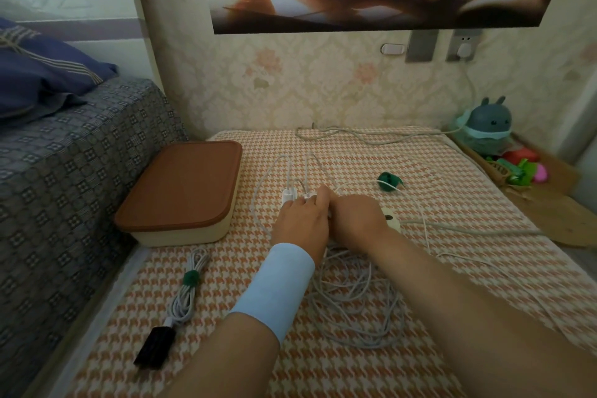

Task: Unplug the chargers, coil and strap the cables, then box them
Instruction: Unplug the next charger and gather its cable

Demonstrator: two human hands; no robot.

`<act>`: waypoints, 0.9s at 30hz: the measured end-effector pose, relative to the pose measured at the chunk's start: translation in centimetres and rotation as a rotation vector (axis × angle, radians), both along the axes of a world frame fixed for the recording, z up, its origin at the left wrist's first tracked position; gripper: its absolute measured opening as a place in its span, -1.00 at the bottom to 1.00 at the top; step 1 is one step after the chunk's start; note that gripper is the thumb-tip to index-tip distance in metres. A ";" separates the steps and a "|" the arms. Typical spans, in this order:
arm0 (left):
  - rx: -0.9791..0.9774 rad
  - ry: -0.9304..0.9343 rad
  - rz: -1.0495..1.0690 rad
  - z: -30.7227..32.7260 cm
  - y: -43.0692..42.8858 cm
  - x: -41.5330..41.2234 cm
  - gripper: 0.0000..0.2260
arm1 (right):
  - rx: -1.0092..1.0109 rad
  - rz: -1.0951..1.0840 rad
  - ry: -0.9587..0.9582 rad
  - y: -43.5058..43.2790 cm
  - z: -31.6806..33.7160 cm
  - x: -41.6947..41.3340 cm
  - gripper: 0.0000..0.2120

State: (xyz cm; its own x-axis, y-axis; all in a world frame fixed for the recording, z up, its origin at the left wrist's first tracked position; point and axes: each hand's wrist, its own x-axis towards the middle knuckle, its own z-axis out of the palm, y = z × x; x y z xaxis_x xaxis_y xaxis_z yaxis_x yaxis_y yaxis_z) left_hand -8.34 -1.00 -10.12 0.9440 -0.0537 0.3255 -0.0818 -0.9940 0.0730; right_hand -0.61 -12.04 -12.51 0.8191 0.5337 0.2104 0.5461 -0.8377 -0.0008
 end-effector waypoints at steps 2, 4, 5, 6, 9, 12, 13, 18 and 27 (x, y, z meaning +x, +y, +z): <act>-0.002 0.009 0.015 0.2 0.2 0.0 -0.59 | -0.015 -0.017 -0.075 0.3 -0.3 -0.4 -0.49; -0.006 0.022 0.021 0.2 0.2 -0.2 -0.56 | 0.037 -0.024 -0.085 0.4 -0.9 -0.8 -0.50; -0.007 0.025 0.022 0.2 0.2 -0.4 -0.57 | 0.070 -0.026 -0.068 0.3 -0.9 -0.8 -0.52; -0.007 0.031 0.024 0.3 0.1 -0.5 -0.59 | 0.102 -0.023 -0.049 0.2 -0.7 -0.7 -0.55; -0.006 0.044 0.018 0.5 -0.2 -0.7 -0.61 | 0.118 -0.028 -0.052 -0.2 -0.6 -0.6 -0.62; -0.018 0.063 0.019 0.6 0.1 -0.7 -0.66 | 0.093 -0.042 -0.096 -0.1 -0.8 -1.3 -0.66; -0.034 0.064 0.019 0.6 0.2 -0.7 -0.66 | 0.155 -0.068 -0.076 0.1 -0.2 -1.4 -0.71; -0.021 0.108 0.046 0.6 -0.4 -1.0 -0.56 | 0.473 -0.131 -0.107 -2.4 5.8 -0.7 -0.88; -0.036 0.207 0.105 2.0 -2.3 -1.5 -0.41 | 0.357 -0.087 -0.043 -8.7 6.3 -4.2 -0.38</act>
State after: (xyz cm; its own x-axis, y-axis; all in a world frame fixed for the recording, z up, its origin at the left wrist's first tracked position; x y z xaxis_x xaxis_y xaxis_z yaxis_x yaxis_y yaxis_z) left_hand -9.87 -3.30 -8.08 0.9907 0.0564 0.1240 0.0424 -0.9927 0.1131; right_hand -4.84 -20.79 -6.17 0.8445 0.3496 0.4058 0.4790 -0.8320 -0.2799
